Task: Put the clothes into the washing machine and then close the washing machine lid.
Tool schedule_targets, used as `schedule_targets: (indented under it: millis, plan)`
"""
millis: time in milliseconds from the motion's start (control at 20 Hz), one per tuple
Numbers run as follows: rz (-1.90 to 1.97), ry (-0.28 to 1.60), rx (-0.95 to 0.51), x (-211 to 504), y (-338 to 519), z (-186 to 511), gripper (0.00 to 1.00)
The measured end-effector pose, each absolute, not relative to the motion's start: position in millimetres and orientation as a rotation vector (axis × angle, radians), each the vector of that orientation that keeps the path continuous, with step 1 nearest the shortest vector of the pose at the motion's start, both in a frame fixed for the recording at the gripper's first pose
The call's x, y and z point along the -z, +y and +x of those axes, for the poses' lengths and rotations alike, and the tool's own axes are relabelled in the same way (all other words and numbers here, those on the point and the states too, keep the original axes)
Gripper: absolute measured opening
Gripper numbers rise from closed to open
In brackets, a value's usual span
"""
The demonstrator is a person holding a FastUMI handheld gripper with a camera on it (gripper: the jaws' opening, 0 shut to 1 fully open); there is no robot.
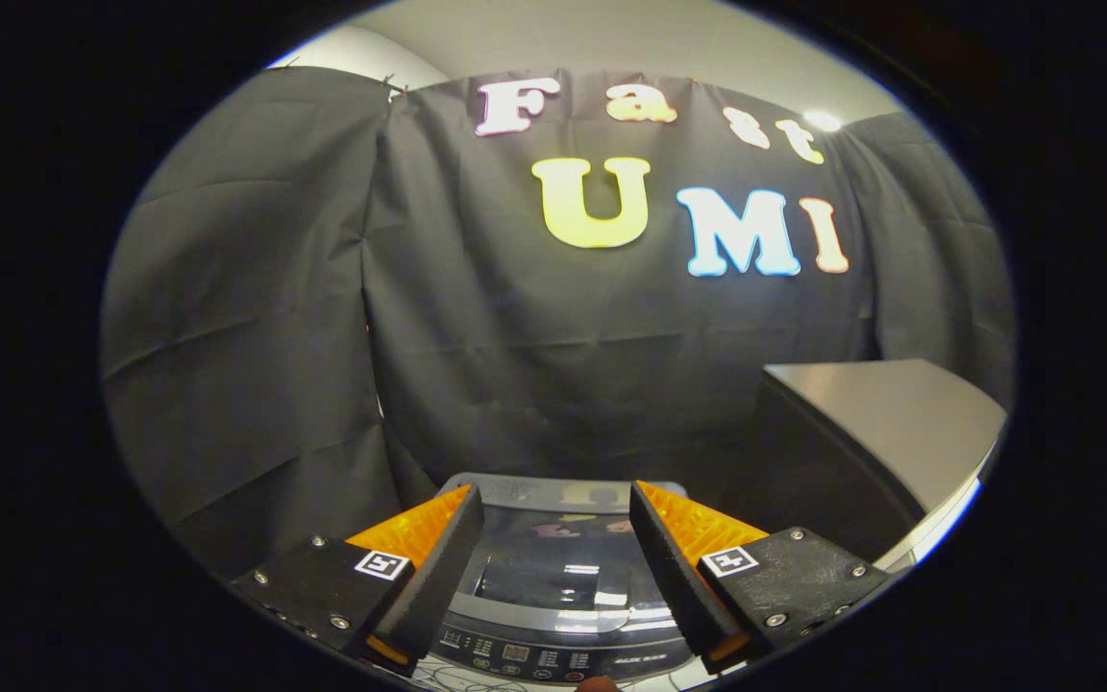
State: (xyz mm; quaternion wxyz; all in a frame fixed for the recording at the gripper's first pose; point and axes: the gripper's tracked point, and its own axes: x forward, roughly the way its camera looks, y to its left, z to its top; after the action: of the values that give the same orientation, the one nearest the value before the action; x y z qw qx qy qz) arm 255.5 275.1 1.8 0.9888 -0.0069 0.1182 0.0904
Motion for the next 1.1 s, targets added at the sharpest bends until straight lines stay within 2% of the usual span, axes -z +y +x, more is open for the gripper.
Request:
schedule_targets:
  millis: [600, 1100]
  plan:
    - [-0.003, 0.115, -0.094, -71.0, 127.4, 175.2, 0.95]
    - [0.005, 0.045, -0.082, -104.5, 48.5, 94.6, 0.95]
